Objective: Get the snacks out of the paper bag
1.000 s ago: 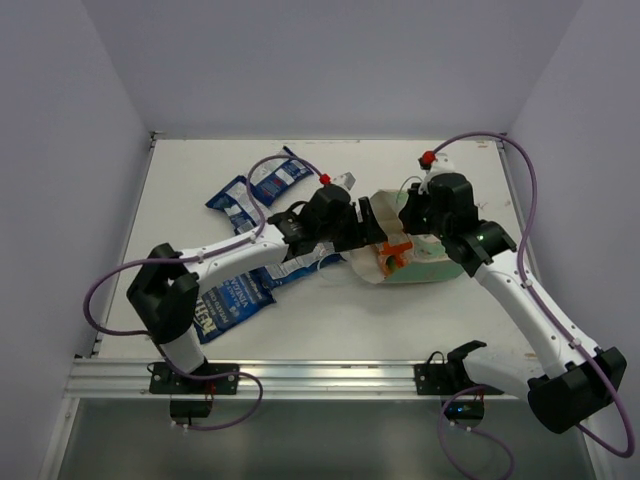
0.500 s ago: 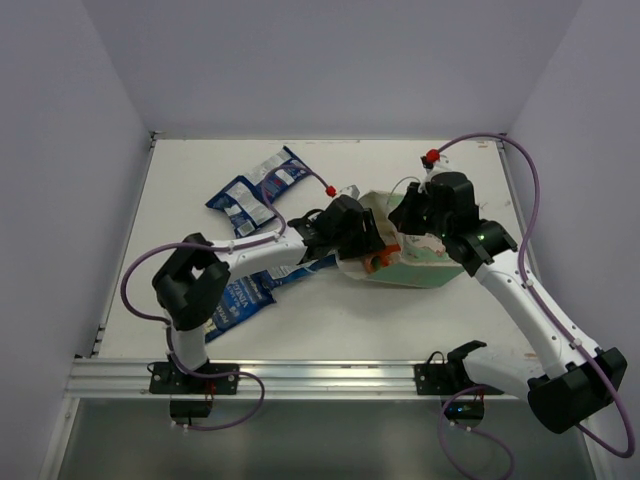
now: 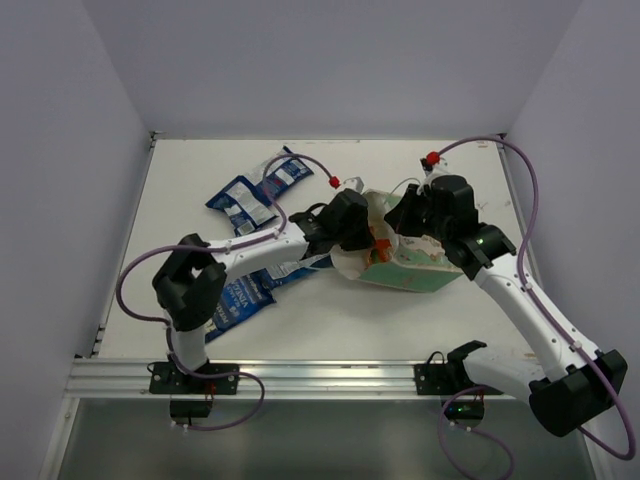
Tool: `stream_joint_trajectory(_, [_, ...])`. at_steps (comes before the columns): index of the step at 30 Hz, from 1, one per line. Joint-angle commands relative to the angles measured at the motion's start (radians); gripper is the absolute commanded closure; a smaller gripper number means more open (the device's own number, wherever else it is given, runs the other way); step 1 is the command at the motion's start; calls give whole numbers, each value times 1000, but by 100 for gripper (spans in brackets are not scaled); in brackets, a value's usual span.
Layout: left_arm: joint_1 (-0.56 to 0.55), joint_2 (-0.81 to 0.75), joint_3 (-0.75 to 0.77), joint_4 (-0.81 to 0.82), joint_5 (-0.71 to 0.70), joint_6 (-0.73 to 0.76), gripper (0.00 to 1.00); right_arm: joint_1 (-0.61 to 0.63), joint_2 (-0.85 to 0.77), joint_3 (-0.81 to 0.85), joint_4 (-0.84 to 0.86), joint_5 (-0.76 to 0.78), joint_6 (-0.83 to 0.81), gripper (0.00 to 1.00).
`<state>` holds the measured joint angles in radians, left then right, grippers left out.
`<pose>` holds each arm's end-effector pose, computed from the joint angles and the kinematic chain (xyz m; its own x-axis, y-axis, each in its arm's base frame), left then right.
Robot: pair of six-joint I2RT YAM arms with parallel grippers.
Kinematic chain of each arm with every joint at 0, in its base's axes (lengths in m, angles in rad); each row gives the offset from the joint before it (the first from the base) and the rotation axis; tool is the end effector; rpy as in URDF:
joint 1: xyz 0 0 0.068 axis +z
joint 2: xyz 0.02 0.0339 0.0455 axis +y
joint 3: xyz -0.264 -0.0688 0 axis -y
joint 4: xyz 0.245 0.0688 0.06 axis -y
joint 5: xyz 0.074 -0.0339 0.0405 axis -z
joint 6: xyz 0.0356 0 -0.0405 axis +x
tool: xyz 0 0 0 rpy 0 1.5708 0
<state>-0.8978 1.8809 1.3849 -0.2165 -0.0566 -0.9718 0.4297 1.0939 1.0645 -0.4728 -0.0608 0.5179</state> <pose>0.2680 -0.3330 0.2295 -0.8525 -0.2534 -0.4572 0.0886 0.7919 -0.6041 0.2186 0.1026 0.3481 -0.6100 0.2640 -0.7471 -0.1867 0.8684 0.4593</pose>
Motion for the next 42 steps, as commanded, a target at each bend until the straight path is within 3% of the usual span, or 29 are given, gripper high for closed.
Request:
stream_joint_trajectory(1, [11,-195,104,-35,-101,122,100,0,-25,-41,49,59,-25,100])
stream_joint_trajectory(8, [129,-385,99,-124,-39,231,100,-12,-29,-90,36,150,-70,100])
stream_joint_trajectory(12, [276,-486,68,-162,20,258,100,-26,-37,-100,22,188,-91,100])
stream_joint_trajectory(18, [402,-525,195,-251,47,347,100,-48,-45,-109,11,202,-113,100])
stream_joint_trajectory(24, [454,-410,224,-137,107,395,100,-49,-68,-84,3,153,-145,100])
stream_joint_trajectory(33, [468,30,316,253,267,346,98,-51,-83,17,-46,67,-254,100])
stream_joint_trajectory(35, [470,81,328,287,273,347,75,-49,-88,34,-55,42,-272,100])
stream_joint_trajectory(36, [470,111,348,282,277,346,57,-51,-88,51,-59,38,-280,100])
stream_joint_trajectory(38, [470,110,353,254,285,346,42,-51,-86,69,-72,18,-303,100])
stream_joint_trajectory(39, [470,78,335,244,284,346,27,-49,-86,81,-76,19,-306,100])
stream_joint_trajectory(42, [470,-58,236,226,259,340,8,-51,-85,95,-78,10,-320,100])
